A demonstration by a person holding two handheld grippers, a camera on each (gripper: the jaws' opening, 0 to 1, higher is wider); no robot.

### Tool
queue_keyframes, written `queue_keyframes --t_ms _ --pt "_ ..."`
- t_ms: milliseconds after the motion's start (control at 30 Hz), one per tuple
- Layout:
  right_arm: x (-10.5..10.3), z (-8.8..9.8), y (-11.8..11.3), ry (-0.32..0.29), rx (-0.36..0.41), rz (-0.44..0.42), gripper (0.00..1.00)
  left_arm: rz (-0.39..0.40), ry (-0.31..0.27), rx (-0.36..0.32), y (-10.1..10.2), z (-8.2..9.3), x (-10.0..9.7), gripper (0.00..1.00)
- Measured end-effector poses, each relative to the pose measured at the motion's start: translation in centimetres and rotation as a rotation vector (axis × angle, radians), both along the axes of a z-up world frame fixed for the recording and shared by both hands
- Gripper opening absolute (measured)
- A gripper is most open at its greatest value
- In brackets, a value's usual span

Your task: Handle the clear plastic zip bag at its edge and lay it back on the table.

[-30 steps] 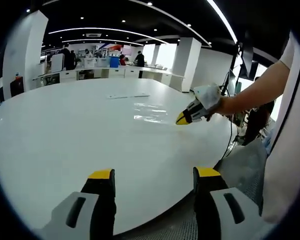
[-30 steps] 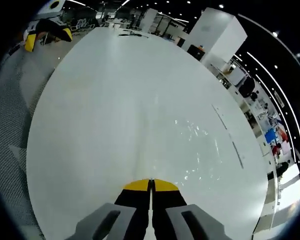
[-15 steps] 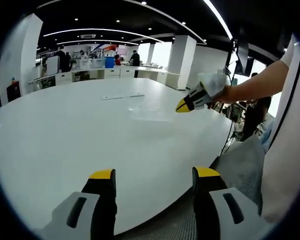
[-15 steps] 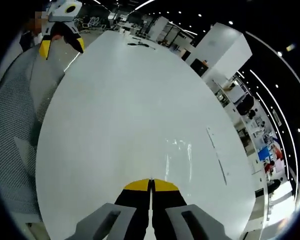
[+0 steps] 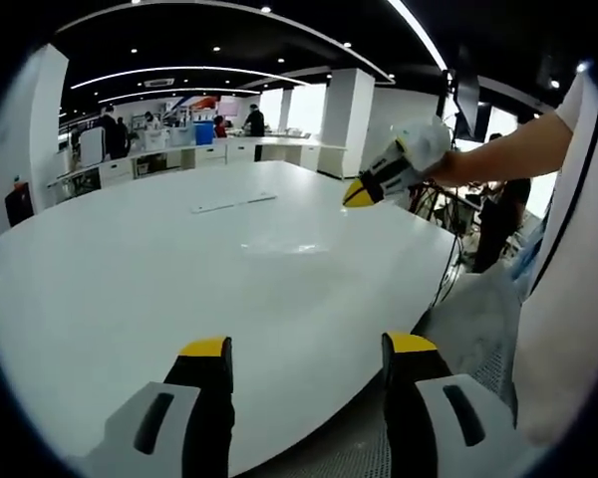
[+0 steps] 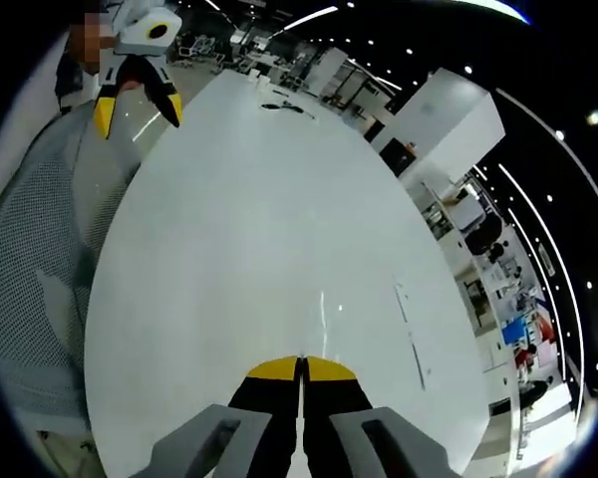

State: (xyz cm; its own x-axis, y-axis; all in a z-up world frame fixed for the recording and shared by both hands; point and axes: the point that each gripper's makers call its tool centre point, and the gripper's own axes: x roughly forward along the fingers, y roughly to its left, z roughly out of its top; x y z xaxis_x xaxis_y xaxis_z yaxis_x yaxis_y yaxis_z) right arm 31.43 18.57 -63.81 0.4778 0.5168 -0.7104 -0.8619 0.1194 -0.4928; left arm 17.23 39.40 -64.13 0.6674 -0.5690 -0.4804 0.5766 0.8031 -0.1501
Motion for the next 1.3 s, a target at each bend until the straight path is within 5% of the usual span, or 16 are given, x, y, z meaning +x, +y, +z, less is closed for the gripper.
queue_keyframes --t_ms 600,1300 --pt "-0.7 4.6 1.4 -0.023 0.04 0.053 0.0 -0.079 -0.043 0.044 -0.9 2.8 0.6 0.54" --pt "-2.1 8.9 2.5 -0.016 0.062 0.126 0.0 -0.209 -0.122 0.132 -2.2 8.3 2.9 0.49"
